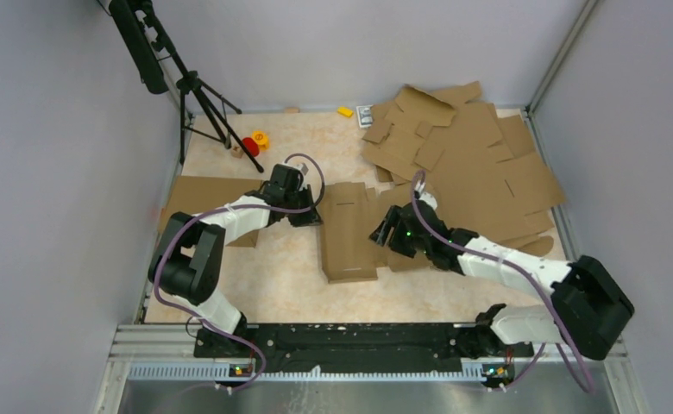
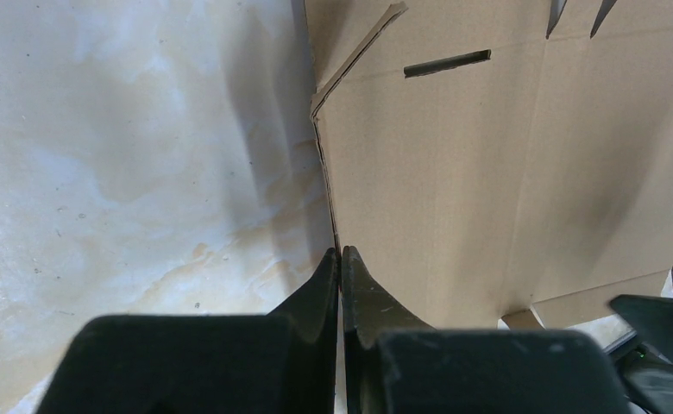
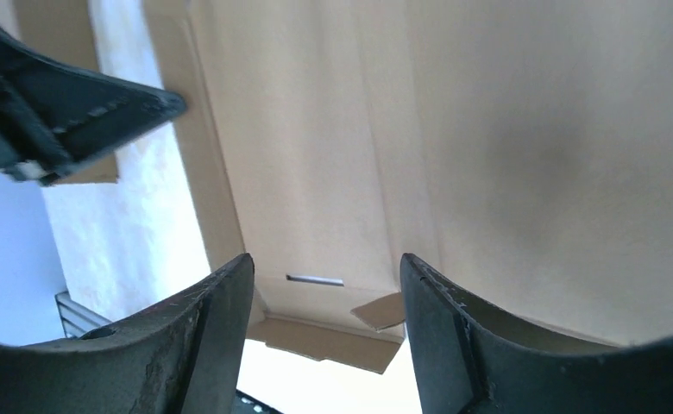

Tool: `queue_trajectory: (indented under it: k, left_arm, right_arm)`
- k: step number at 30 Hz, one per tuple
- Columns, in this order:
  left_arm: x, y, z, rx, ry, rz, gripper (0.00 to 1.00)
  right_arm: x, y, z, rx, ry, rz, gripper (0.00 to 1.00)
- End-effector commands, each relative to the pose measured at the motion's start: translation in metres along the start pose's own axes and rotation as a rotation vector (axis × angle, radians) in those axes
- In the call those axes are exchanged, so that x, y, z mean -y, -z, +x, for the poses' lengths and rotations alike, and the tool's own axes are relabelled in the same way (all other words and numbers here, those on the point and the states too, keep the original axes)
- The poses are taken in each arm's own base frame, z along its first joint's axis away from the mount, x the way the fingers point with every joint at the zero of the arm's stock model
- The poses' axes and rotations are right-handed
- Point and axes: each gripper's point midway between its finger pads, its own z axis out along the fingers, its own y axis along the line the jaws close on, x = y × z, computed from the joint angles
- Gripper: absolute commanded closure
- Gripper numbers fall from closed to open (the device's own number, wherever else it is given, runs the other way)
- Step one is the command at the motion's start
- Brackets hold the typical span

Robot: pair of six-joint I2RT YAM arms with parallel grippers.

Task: Fold the paper box
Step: Fold the paper box at the center of the board.

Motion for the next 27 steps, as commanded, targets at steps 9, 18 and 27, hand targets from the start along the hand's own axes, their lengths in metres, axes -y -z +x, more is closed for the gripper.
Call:
queue_trajectory:
  k: [9, 18, 27]
  left_arm:
    - [0.007, 0.000, -0.005, 0.019, -0.029, 0.031, 1.00]
    - [0.007, 0.001, -0.006, 0.021, -0.028, 0.029, 1.00]
    - [0.006, -0.001, -0.005, 0.014, -0.028, 0.030, 1.00]
  right_arm:
    - [0.062, 0.071, -0.095, 0.157, 0.104, 0.128, 0.25]
    - [0.112, 0.060, -0.113, 0.117, 0.111, 0.271, 0.23]
    - [0.071, 0.033, -0.100, -0.034, 0.101, -0.013, 0.52]
